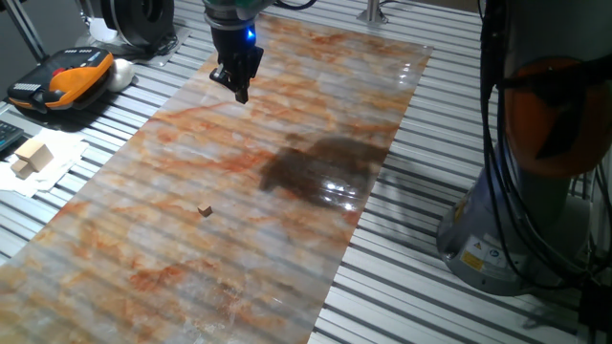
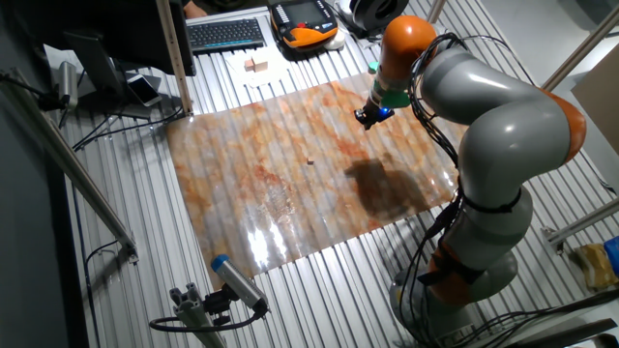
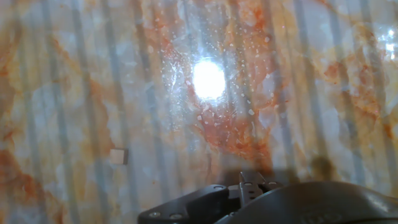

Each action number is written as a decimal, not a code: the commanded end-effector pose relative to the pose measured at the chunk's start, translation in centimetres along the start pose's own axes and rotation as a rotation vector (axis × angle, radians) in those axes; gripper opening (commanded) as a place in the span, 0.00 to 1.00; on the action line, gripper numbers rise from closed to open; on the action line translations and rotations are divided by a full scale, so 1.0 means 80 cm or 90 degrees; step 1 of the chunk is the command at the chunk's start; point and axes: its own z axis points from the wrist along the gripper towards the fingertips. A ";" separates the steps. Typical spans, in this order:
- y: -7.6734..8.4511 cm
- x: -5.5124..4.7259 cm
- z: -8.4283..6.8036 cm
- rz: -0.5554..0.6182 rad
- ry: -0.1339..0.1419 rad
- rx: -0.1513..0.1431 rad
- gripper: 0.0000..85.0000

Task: Pick up the small block on the left and move it to the right

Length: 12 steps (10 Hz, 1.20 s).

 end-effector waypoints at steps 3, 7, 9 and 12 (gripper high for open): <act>0.000 0.000 0.000 0.001 -0.002 0.001 0.00; 0.000 0.000 0.000 -0.001 -0.006 -0.001 0.00; 0.000 0.000 0.000 -0.002 -0.008 0.000 0.00; -0.001 0.000 0.000 -0.001 -0.010 0.002 0.00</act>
